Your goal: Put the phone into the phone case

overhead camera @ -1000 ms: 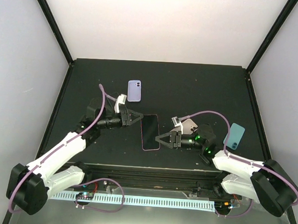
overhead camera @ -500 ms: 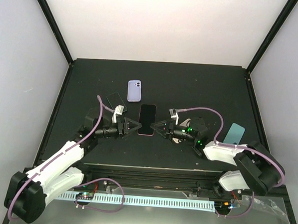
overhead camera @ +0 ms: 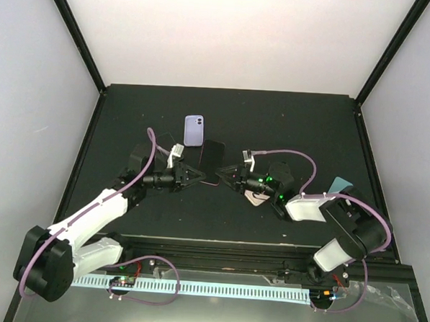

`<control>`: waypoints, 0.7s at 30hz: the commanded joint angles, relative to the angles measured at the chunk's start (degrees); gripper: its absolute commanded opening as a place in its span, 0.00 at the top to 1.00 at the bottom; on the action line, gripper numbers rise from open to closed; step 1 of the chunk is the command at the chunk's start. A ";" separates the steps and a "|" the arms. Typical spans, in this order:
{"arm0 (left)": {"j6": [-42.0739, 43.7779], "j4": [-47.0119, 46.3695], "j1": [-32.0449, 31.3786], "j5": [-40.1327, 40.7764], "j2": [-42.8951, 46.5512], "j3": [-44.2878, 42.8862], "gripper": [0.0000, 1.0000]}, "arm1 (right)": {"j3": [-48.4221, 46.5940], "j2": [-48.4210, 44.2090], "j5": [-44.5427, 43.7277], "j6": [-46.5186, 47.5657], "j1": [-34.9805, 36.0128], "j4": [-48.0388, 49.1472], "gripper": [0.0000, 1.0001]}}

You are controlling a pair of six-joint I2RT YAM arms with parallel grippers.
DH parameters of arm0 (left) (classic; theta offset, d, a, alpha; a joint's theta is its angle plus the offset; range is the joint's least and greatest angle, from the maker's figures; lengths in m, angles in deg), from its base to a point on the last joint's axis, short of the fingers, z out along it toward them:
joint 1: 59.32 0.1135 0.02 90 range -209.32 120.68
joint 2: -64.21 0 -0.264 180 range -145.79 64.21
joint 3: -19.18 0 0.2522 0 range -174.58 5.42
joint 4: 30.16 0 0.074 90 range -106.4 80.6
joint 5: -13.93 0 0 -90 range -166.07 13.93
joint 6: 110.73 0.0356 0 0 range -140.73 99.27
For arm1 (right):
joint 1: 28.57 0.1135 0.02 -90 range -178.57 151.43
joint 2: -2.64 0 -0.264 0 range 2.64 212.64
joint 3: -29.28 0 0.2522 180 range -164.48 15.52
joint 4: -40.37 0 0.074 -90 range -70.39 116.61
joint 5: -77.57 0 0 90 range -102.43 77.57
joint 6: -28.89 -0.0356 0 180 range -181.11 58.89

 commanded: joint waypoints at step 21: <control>3.40 -4.34 -0.44 5.49 -8.97 -1.70 0.98 | -1.82 7.35 3.87 -3.35 0.88 9.18 0.99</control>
